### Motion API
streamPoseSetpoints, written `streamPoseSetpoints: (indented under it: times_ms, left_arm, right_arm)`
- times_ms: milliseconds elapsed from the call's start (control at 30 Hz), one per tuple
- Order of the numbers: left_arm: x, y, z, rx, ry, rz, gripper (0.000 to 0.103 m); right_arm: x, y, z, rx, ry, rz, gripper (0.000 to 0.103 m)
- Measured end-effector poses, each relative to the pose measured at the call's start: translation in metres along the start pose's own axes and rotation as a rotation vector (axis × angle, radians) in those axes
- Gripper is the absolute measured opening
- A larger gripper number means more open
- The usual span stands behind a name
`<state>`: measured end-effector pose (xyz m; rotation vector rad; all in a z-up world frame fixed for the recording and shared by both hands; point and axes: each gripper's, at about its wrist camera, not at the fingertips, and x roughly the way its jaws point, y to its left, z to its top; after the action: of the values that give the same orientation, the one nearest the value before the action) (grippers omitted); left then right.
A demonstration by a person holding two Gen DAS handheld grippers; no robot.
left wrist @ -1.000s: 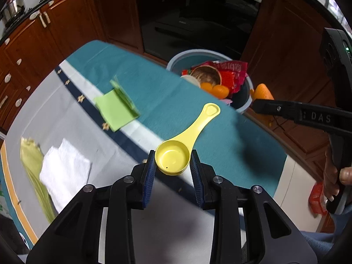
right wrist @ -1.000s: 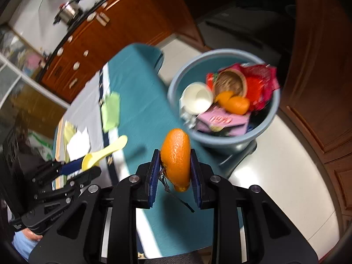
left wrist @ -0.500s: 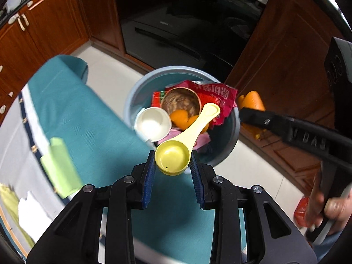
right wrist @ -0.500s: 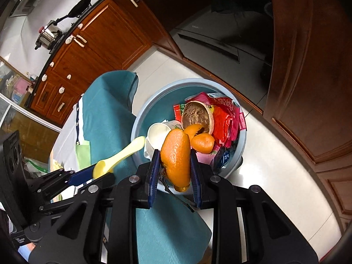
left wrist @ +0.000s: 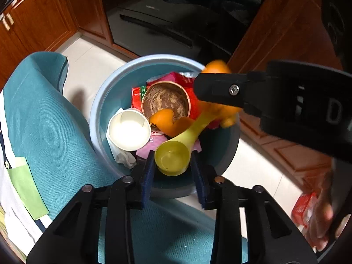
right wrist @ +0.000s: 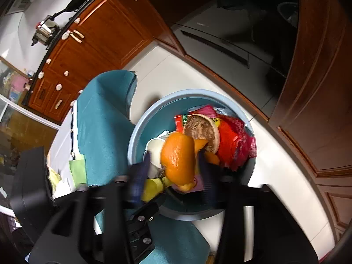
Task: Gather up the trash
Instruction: 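Carry spoon and orange over the teal bin and open both tools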
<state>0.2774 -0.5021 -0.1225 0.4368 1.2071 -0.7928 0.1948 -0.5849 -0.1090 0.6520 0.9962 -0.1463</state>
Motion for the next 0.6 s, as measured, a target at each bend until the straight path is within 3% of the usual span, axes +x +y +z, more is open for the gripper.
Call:
streamPoseSetpoints:
  times_ms: [33,67,167,600]
  left_arm:
    - [-0.001,0.001,0.001,-0.004,-0.006,-0.004,0.06]
    - [-0.004,0.002,0.002,-0.001,-0.017,0.009,0.063]
    - [-0.004,0.001,0.002,0.017,-0.016,0.04,0.063]
    - [-0.019,-0.002,-0.018,0.007,-0.012,0.023,0.063]
  right_arm:
    - [-0.001,-0.002,0.0,0.002,-0.007,-0.003,0.072]
    - [-0.003,-0.003,-0.001,0.008,-0.016,0.003,0.08]
    - [-0.005,-0.008,-0.002,0.026,-0.021,0.008,0.083]
    - [-0.011,-0.024,-0.023,0.094,0.011,-0.017,0.086]
